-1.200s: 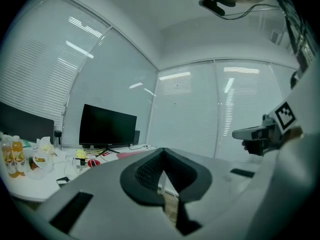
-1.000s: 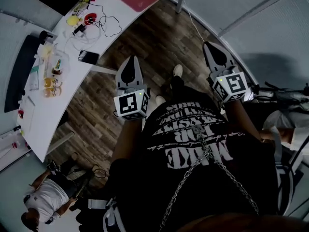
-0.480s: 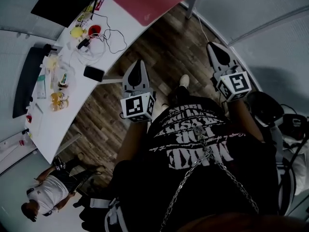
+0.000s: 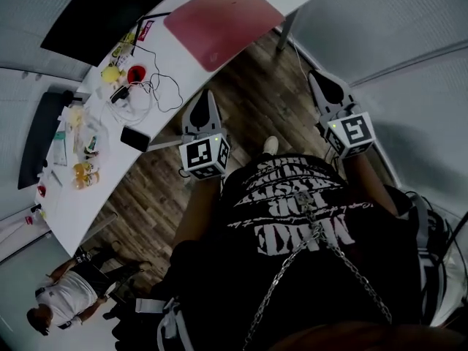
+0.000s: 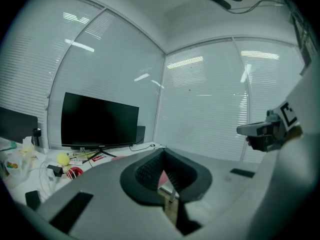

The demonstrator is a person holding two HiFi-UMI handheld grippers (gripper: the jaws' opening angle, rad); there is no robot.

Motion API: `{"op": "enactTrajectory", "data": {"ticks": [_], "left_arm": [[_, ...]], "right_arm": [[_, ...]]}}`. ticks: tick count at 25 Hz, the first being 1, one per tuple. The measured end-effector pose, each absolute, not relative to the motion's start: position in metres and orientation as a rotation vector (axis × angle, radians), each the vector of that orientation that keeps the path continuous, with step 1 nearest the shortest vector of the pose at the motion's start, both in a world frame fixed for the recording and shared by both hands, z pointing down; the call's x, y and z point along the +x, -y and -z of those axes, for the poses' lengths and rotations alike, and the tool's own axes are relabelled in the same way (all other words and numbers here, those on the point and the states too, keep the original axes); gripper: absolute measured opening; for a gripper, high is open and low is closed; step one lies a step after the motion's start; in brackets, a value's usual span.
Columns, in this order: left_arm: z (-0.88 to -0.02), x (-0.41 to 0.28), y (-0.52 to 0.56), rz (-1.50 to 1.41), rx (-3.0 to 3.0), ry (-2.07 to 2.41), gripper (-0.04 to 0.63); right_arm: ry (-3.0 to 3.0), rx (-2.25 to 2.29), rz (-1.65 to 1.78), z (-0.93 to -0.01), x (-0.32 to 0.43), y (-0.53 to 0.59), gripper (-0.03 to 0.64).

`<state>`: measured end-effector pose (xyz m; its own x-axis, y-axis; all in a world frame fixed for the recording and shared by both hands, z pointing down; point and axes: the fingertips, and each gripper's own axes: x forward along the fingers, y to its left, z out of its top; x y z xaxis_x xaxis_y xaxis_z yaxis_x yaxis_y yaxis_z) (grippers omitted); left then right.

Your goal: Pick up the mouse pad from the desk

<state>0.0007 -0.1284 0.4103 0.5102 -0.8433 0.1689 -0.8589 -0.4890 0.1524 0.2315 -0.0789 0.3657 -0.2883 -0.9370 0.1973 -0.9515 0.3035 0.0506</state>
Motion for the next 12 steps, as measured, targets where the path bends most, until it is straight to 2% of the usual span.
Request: {"op": "enactTrajectory", "data": {"ticks": [6,12], "left_arm": [[-0.406,0.022,0.165,-0.086,2.491,1.507,0.006],[-0.428,0.009,0.191,-0.147,2.417,1.550,0.006]], "right_arm": [[2.421,1.700,-0.147,-0.367,0.255,0.118,-0.006],[2.437,1.652,-0.280,-0.399,0.254,0.157,-0.006]]}}
